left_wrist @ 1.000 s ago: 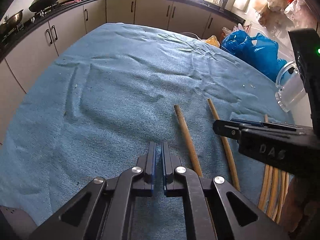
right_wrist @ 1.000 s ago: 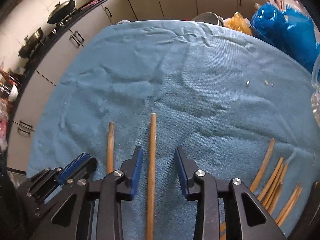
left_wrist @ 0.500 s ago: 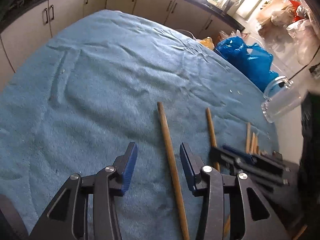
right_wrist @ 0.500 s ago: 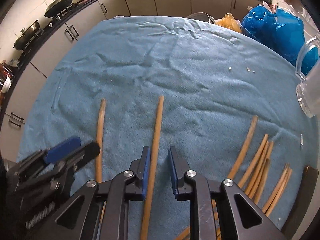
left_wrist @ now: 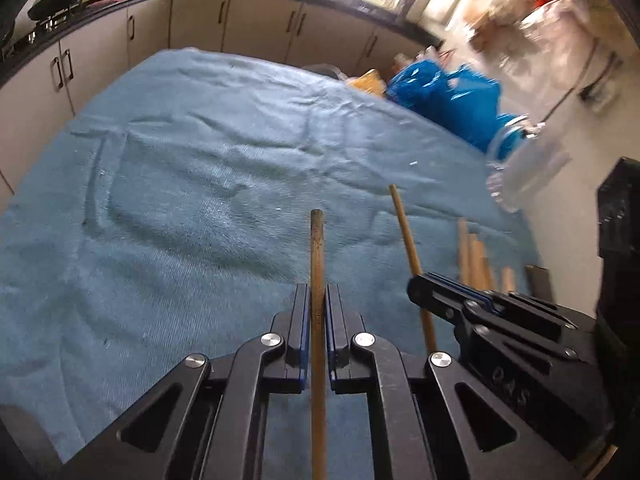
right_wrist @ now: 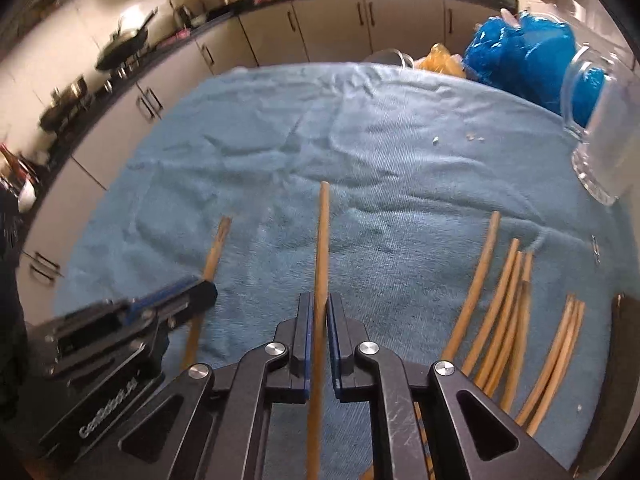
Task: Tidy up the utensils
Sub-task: 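Carry both held chopsticks upright to the black cup and lower them in, then open both grippers to release the chopsticks into the black cup, then close the left gripper on a chopstick while the right gripper grasps another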
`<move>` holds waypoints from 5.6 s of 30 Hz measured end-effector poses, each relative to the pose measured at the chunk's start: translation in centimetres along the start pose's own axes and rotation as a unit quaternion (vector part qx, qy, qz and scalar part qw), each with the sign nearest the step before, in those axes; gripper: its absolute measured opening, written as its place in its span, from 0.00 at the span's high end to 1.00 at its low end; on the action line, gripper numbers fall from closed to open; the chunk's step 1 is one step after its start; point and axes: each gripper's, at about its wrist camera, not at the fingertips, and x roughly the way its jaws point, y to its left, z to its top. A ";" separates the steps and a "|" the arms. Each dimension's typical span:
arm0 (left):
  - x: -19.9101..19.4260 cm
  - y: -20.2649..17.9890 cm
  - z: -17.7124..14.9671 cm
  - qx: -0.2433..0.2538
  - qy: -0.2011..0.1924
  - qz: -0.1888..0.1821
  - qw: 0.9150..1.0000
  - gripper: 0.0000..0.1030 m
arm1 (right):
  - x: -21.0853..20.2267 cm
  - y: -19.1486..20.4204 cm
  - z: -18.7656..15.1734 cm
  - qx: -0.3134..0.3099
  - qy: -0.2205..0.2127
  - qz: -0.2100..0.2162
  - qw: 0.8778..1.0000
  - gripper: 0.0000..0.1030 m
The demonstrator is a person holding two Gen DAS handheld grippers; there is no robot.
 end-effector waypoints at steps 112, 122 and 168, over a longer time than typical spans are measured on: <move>-10.8 -5.1 -7.4 0.055 -0.056 -0.053 0.995 0.46 | -14.5 -9.9 -18.7 0.260 -0.212 -0.056 0.940 0.46; 2.1 -11.3 -2.8 0.095 0.022 -0.046 0.994 0.66 | -13.0 -13.0 -19.1 0.274 -0.227 -0.027 0.934 0.46; 1.4 -4.5 -6.5 0.201 0.013 0.072 0.977 0.93 | -9.5 -9.8 -7.7 0.141 -0.095 -0.011 0.985 0.71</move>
